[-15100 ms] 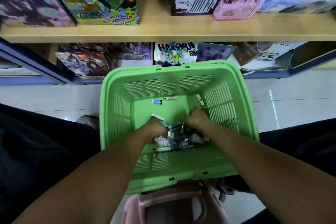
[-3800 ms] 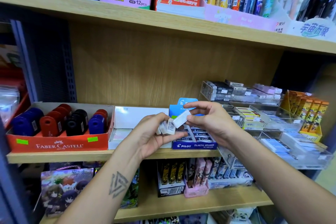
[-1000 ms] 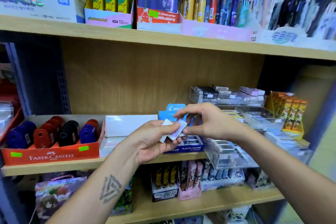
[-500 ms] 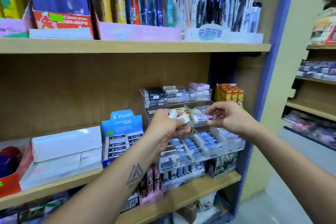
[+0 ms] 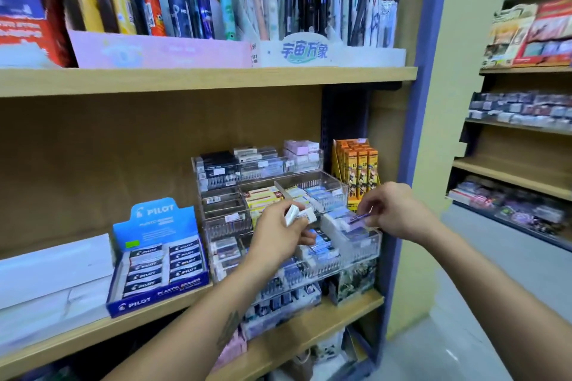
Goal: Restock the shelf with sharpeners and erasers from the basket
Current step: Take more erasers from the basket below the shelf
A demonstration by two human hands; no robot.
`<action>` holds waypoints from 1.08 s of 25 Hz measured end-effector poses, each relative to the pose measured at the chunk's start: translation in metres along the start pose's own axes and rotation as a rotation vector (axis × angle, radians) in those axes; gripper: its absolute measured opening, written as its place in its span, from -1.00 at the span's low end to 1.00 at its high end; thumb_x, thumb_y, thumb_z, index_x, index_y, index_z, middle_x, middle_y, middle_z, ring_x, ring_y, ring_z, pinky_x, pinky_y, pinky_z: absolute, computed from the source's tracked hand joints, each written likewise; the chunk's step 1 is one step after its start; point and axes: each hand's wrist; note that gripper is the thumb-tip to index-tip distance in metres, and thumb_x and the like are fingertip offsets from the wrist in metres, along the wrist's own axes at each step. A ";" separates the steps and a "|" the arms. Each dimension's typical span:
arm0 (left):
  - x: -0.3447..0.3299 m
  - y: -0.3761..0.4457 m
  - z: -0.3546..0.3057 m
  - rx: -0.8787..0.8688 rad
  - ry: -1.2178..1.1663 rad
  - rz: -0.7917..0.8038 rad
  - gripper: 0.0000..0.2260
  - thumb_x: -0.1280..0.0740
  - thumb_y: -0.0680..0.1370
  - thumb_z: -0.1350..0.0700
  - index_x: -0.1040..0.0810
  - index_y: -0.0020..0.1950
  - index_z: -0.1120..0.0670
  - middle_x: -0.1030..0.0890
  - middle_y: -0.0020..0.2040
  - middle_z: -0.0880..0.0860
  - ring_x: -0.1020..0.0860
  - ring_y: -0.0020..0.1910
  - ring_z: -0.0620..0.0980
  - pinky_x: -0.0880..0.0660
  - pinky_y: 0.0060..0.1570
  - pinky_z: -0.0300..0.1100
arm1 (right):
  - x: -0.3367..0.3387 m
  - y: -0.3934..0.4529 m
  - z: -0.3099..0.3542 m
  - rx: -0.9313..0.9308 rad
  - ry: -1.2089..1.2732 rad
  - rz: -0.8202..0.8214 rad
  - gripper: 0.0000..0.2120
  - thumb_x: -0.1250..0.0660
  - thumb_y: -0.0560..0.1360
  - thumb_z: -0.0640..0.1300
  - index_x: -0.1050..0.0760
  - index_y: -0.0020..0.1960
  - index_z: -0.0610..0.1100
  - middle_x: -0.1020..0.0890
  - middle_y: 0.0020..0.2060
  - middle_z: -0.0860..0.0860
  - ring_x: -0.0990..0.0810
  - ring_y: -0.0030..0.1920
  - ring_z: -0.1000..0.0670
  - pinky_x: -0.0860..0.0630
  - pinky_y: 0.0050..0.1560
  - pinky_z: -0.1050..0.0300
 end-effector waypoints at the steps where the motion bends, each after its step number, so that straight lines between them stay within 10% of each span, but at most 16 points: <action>1: 0.001 -0.001 0.000 0.007 -0.037 -0.009 -0.84 -0.25 0.62 0.35 -0.51 0.16 0.19 -0.64 -0.22 0.30 -0.69 -0.23 0.18 -0.66 -0.17 -0.10 | 0.000 0.000 0.002 0.013 -0.013 0.012 -0.87 -0.56 0.35 -0.25 -0.69 -0.15 -0.08 -0.56 -0.37 0.19 -0.57 -0.25 0.13 -0.34 -0.32 0.47; 7: 0.002 -0.004 -0.002 0.048 -0.224 0.020 -0.80 -0.28 0.59 0.40 -0.59 0.15 0.23 -0.69 -0.17 0.22 -0.71 -0.17 0.10 -0.64 -0.15 -0.24 | -0.015 0.001 0.016 -0.051 -0.132 0.073 -0.84 -0.51 0.40 -0.19 -0.59 -0.23 0.05 -0.61 -0.08 0.08 -0.60 -0.04 0.01 -0.57 -0.06 0.07; 13: 0.007 -0.006 -0.012 0.100 -0.404 0.074 -0.78 -0.27 0.59 0.40 -0.55 0.21 0.25 -0.68 -0.07 0.34 -0.68 -0.23 0.16 -0.65 -0.27 -0.18 | -0.011 -0.005 0.062 0.205 0.263 0.032 -0.56 -0.50 0.42 -0.20 -0.57 0.27 0.03 -0.60 0.02 0.18 -0.58 -0.02 0.16 -0.57 0.01 0.24; 27: 0.101 0.047 -0.080 0.293 -0.016 -0.084 -0.79 -0.26 0.57 0.11 -0.61 0.06 0.18 -0.53 -0.34 0.03 -0.24 -0.56 -0.10 -0.04 -0.57 -0.38 | -0.006 0.105 0.104 0.074 0.258 -0.330 -0.83 -0.55 0.40 -0.05 -0.68 -0.03 -0.03 -0.66 -0.18 0.05 -0.58 -0.15 0.05 -0.40 -0.14 0.17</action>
Point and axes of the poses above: each hand's wrist, its own y-axis towards the middle knuckle, its own x-axis out of the back of the hand, z = x × y
